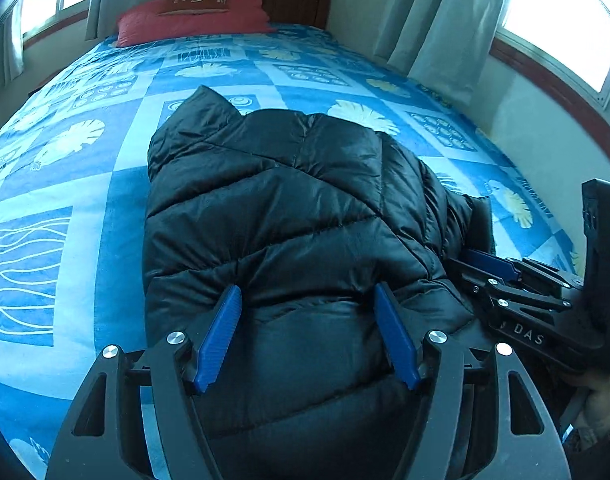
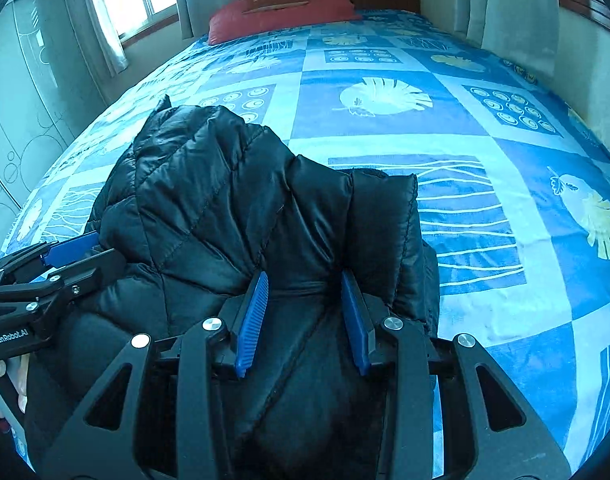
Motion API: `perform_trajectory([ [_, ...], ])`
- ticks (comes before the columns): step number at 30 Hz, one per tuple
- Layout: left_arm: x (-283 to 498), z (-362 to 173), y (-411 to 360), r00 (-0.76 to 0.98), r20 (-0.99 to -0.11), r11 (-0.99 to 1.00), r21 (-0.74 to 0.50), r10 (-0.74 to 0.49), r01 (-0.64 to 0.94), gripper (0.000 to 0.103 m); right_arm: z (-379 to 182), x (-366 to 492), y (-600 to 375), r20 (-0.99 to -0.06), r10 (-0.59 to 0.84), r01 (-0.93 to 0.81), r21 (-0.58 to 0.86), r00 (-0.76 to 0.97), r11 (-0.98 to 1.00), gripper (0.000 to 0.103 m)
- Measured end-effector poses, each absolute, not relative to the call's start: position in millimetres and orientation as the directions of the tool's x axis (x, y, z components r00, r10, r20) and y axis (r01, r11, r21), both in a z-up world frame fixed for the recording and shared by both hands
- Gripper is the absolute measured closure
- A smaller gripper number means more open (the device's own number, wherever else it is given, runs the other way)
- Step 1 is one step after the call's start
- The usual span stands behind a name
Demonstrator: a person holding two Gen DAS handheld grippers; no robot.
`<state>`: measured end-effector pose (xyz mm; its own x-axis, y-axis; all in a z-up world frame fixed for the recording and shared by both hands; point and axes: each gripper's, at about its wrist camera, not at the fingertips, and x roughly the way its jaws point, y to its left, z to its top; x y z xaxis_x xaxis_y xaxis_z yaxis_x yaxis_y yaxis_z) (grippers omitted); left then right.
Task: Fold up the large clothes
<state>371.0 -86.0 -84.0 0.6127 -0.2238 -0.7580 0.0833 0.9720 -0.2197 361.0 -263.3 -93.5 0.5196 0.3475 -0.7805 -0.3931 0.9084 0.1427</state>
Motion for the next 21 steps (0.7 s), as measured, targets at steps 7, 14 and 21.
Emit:
perform_trajectory([
  [7,375,-93,-86,0.611,-0.757,0.97,-0.225,-0.23,0.086,0.036,-101,361,-261,-0.767,0.345,-0.384,0.139,0.541,0.913,0.067],
  [14,374,-95,-87,0.618,-0.753,0.972,-0.217,-0.225,0.089,0.036,-105,358,-261,-0.754,0.339,-0.378,0.13,0.563,0.917,0.067],
  [21,372,-94,-90,0.625,-0.751,0.975,-0.202,-0.214,0.092,0.036,-102,356,-261,-0.747,0.335,-0.38,0.12,0.574,0.917,0.067],
])
